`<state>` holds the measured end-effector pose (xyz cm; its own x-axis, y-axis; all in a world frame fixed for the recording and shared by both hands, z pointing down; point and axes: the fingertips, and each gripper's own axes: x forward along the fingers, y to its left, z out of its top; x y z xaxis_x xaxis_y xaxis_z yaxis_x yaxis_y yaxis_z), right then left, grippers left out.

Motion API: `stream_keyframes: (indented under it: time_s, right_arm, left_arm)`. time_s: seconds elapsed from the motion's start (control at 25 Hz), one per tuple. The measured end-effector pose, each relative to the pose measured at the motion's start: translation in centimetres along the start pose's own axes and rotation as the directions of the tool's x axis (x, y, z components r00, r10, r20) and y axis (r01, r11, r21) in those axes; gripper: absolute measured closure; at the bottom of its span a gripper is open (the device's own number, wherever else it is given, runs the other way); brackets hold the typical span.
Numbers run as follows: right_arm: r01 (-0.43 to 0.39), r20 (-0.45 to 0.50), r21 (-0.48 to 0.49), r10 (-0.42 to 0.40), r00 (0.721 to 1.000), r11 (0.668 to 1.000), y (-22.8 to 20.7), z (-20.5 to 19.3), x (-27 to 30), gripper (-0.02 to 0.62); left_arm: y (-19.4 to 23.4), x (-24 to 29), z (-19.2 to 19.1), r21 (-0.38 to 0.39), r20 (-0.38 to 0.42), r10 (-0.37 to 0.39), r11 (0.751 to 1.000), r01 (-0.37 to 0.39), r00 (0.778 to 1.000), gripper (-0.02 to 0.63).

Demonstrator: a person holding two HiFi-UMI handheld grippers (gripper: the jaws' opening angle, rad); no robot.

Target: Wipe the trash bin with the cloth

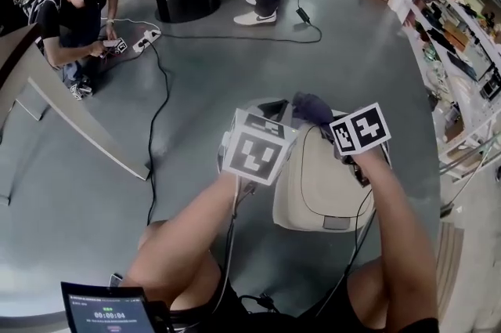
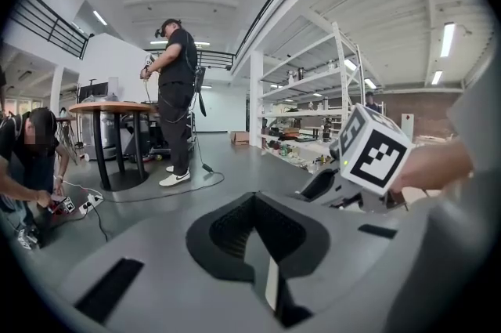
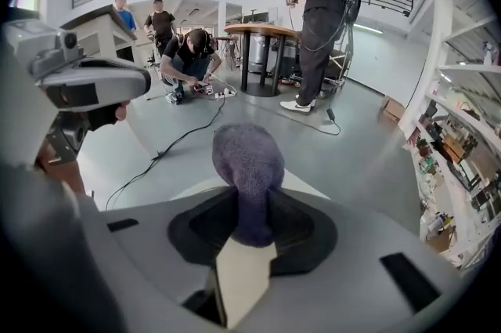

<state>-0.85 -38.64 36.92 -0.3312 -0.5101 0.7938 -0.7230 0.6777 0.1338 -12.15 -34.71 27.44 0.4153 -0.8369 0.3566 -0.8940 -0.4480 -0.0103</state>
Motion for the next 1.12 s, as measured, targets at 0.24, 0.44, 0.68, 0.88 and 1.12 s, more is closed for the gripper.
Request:
stream_keyframes:
  time_s: [0.24, 0.44, 0.68, 0.88, 1.12]
  right_arm:
    - [0.005, -0.022, -0.038, -0.006, 1.0, 0.999, -0.7, -0.1, 0.1, 0.482]
    - [0.047, -0.035, -0.027, -0.048, 0.998, 0.999, -2.6, -1.2, -0.4, 0.482]
    - [0.075, -0.038, 0.007, -0.074, 0.997, 0.997, -3.9, -2.1, -0.5, 0.482]
    - [0.101, -0.039, 0.039, -0.099, 0.994, 0.994, -5.2, -2.9, -0.8, 0.482]
    - [0.152, -0.053, 0.076, -0.148, 0.988, 0.985, -7.5, -5.1, -1.6, 0.482]
  left_arm:
    - [0.9, -0.5, 0.9, -0.013, 0.012, 0.031, 0.999, -0.031, 0.999, 0.607]
    - [0.5, -0.4, 0.7, -0.012, 0.01, 0.025, 1.0, -0.024, 1.0, 0.607]
    - [0.9, -0.6, 0.4, -0.001, 0.002, 0.024, 1.0, -0.024, 1.0, 0.607]
    - [0.2, -0.7, 0.3, -0.002, -0.006, -0.005, 1.0, 0.005, 1.0, 0.607]
    - [-1.1, -0.1, 0.4, -0.008, 0.011, -0.026, 1.0, 0.026, 1.0, 0.607]
